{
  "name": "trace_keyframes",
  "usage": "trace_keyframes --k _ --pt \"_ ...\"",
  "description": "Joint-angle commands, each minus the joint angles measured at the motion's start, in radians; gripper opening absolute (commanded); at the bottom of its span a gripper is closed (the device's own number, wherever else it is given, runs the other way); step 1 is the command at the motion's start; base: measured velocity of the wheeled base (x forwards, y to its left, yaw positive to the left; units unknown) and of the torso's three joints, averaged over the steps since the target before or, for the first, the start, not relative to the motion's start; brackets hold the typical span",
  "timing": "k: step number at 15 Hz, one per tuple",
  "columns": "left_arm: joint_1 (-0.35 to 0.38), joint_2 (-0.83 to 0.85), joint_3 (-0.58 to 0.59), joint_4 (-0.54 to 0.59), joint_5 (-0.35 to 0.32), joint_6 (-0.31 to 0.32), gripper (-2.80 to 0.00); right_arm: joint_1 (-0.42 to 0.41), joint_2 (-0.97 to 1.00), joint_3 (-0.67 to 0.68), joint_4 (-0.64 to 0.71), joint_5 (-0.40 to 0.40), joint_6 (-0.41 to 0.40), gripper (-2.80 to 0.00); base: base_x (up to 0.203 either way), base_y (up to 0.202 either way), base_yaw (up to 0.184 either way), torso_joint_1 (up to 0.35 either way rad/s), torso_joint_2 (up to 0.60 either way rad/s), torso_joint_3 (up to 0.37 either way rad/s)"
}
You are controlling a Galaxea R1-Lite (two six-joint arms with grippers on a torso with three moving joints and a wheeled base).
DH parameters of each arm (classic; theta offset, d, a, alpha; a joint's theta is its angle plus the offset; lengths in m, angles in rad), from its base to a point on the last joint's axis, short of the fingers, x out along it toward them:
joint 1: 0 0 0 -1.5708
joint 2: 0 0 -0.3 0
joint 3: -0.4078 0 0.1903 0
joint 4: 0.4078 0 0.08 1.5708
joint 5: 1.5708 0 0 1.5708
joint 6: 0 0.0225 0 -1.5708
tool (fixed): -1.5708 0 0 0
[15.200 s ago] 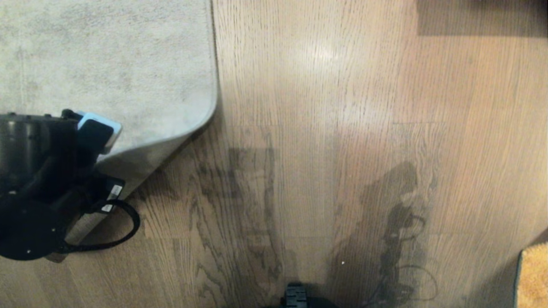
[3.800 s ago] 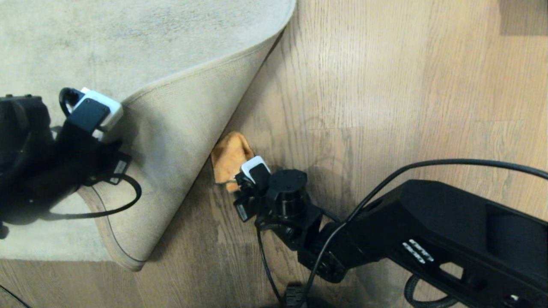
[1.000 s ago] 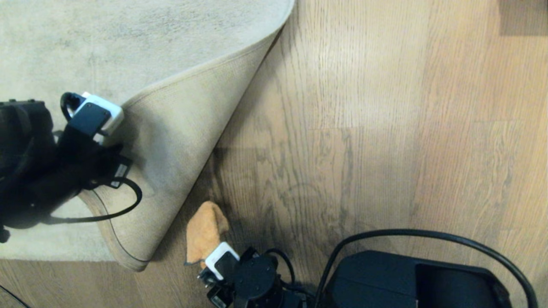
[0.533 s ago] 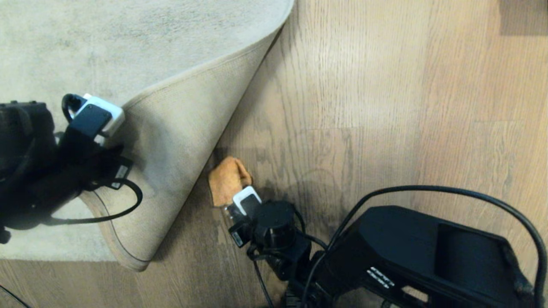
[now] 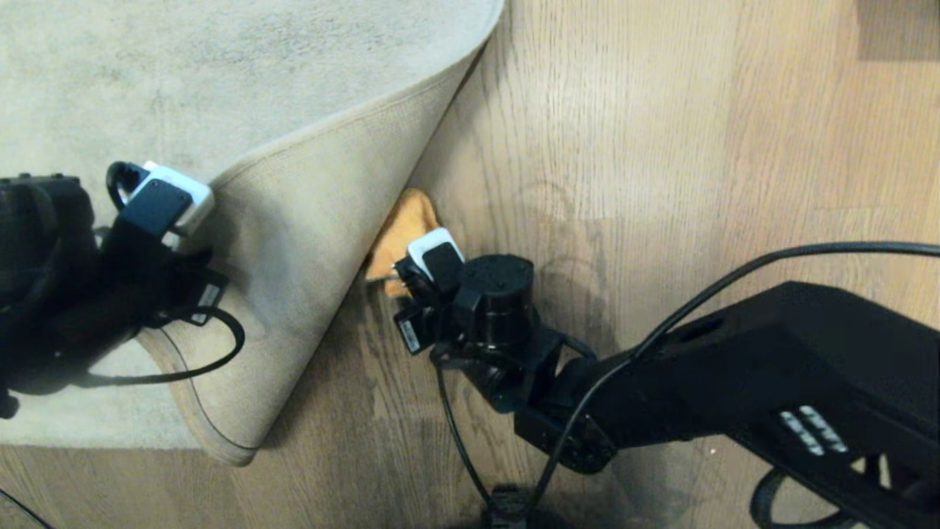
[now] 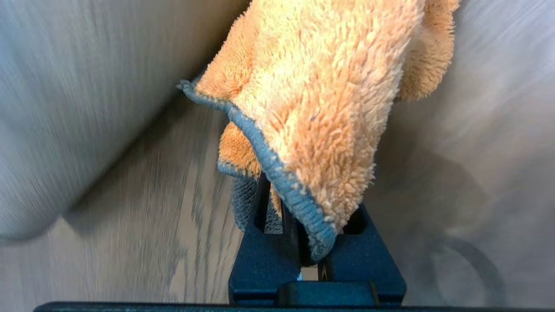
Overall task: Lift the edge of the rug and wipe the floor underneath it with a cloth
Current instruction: Wipe the floor under the carpet with a rag
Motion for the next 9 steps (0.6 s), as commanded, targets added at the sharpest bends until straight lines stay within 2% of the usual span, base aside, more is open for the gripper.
trace_keyframes --k 1,5,9 --pt "0.000 0.001 -0.001 -0.003 0.002 0.002 -2.80 0.000 -0.117 -0.003 0.037 -0.003 -0.004 -2.80 0.000 0.000 0.000 0.000 0.00 0.000" --pt "0.000 -0.001 0.000 -0.003 0.002 0.002 -2.80 0.007 -0.238 0.030 0.105 -0.002 -0.034 -2.80 0.000 0.000 0.000 0.000 0.00 0.000" --pt "0.000 -0.001 0.003 -0.005 0.002 0.002 -2.80 0.063 -0.331 0.228 0.110 -0.001 -0.045 -2.80 0.000 0.000 0.000 0.000 0.00 0.000"
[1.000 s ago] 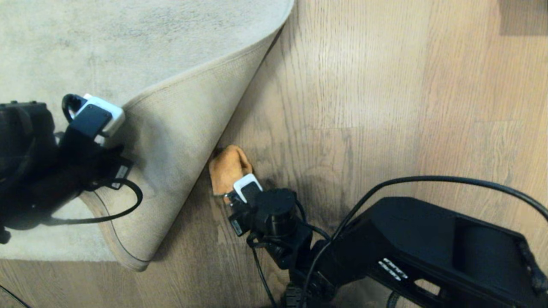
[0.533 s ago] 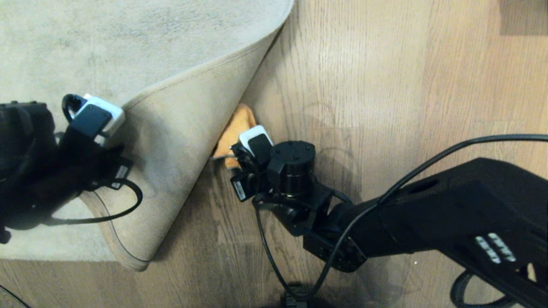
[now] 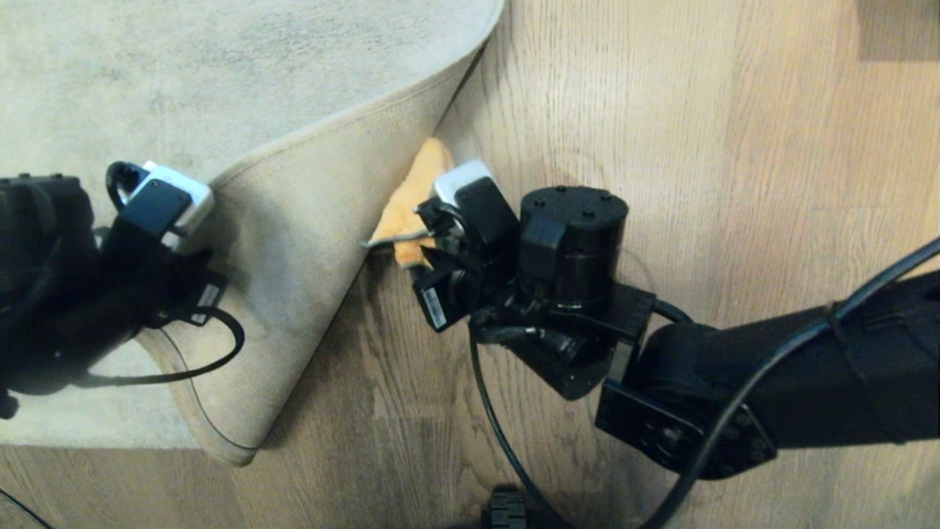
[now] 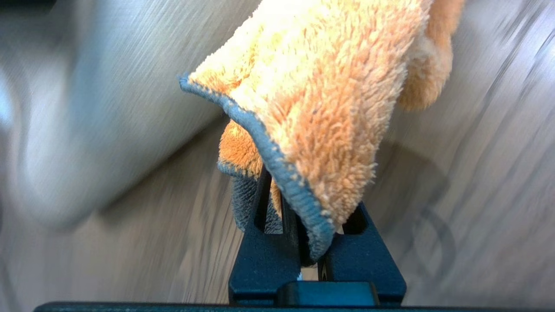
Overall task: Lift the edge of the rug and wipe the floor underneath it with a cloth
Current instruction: Wipe the floor under the carpet with a rag
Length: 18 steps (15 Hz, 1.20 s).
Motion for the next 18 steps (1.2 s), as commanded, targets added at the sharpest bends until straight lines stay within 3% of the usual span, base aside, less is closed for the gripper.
trace_keyframes --k 1,5,8,11,14,18 --pt "0.000 -0.002 0.003 -0.004 0.002 0.003 -2.80 0.044 -0.073 0.154 -0.012 -0.003 -0.003 -2.80 0.000 0.000 0.000 0.000 0.00 0.000" --pt "0.000 -0.003 0.003 -0.004 0.002 0.003 -2.80 0.155 -0.040 0.422 -0.095 -0.003 -0.007 -2.80 0.000 0.000 0.000 0.000 0.00 0.000" --pt "0.000 -0.004 0.002 -0.004 0.002 0.003 -2.80 0.237 0.092 0.520 -0.228 -0.001 -0.002 -2.80 0.000 0.000 0.000 0.000 0.00 0.000" --pt "0.000 -0.008 0.003 -0.004 0.002 0.003 -2.80 0.256 0.252 0.523 -0.361 0.007 0.004 -2.80 0.000 0.000 0.000 0.000 0.00 0.000" --pt "-0.002 -0.010 0.003 -0.004 0.003 0.004 -2.80 0.254 0.364 0.424 -0.380 0.011 0.021 -2.80 0.000 0.000 0.000 0.000 0.00 0.000" --pt "-0.002 -0.010 0.005 -0.004 0.004 0.003 -2.80 0.202 0.386 0.399 -0.380 0.013 0.036 -2.80 0.000 0.000 0.000 0.000 0.00 0.000"
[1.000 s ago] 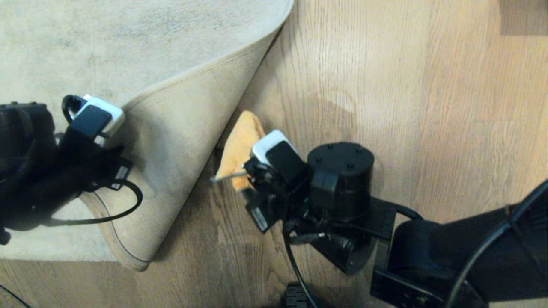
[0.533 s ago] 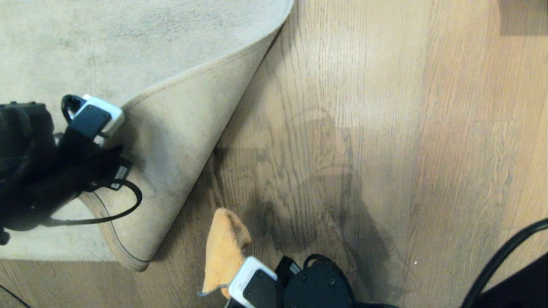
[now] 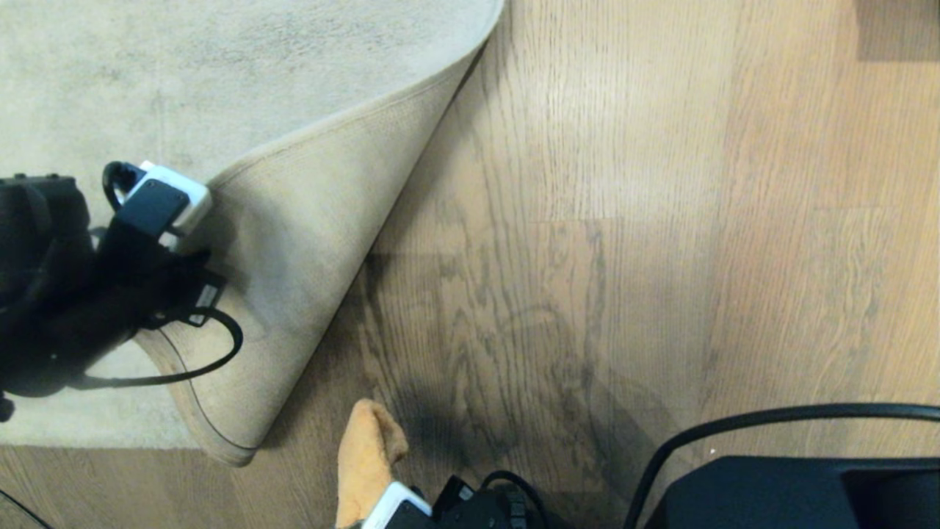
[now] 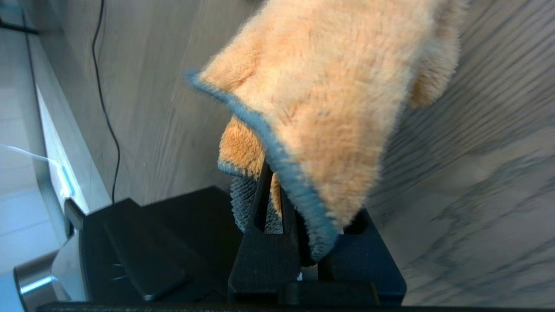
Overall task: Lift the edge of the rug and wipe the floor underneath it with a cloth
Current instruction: Wipe the floor under the carpet with a rag
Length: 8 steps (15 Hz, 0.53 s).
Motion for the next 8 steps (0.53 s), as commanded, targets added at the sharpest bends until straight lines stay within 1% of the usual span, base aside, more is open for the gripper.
trace_keyframes --k 1,5,8 --pt "0.000 0.000 0.001 -0.004 0.003 0.003 -2.80 -0.045 0.031 -0.017 -0.007 -0.002 -0.002 -2.80 0.000 0.000 0.000 0.000 0.00 0.000" --pt "0.000 -0.002 0.001 -0.004 0.003 0.003 -2.80 -0.082 0.040 -0.044 0.013 -0.002 -0.001 -2.80 0.000 0.000 0.000 0.000 0.00 0.000" --pt "0.002 -0.008 0.001 -0.003 0.004 0.003 -2.80 -0.122 0.081 -0.086 0.014 -0.001 0.000 -2.80 0.000 0.000 0.000 0.000 0.00 0.000"
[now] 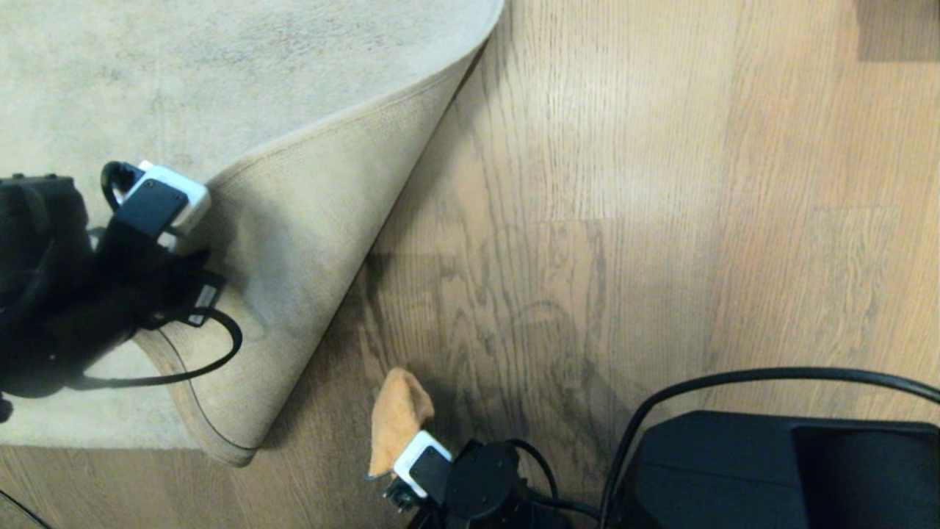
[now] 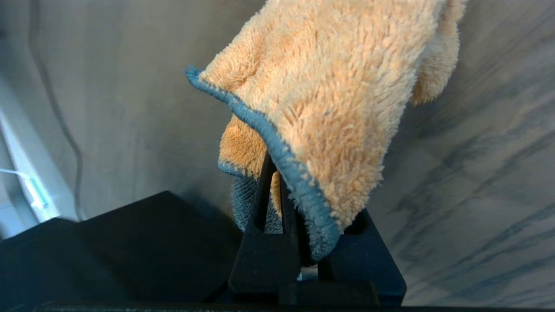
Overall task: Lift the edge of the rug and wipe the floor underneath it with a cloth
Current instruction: Wipe the floor under the carpet with a rag
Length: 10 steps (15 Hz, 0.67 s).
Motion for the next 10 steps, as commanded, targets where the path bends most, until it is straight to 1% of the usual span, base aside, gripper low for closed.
trace_keyframes --k 1,7,10 --pt "0.002 -0.006 0.003 -0.003 0.003 0.003 -2.80 -0.039 0.044 -0.048 -0.011 -0.002 -0.002 -2.80 0.000 0.000 0.000 0.000 0.00 0.000" --pt "0.002 -0.012 0.024 -0.004 0.003 0.004 -2.80 -0.183 0.060 -0.246 -0.006 -0.003 -0.004 -2.80 0.000 0.000 0.000 0.000 0.00 0.000" --pt "0.002 -0.012 0.026 -0.004 0.003 0.004 -2.80 -0.239 0.007 -0.301 0.033 -0.003 -0.008 -2.80 0.000 0.000 0.000 0.000 0.00 0.000"
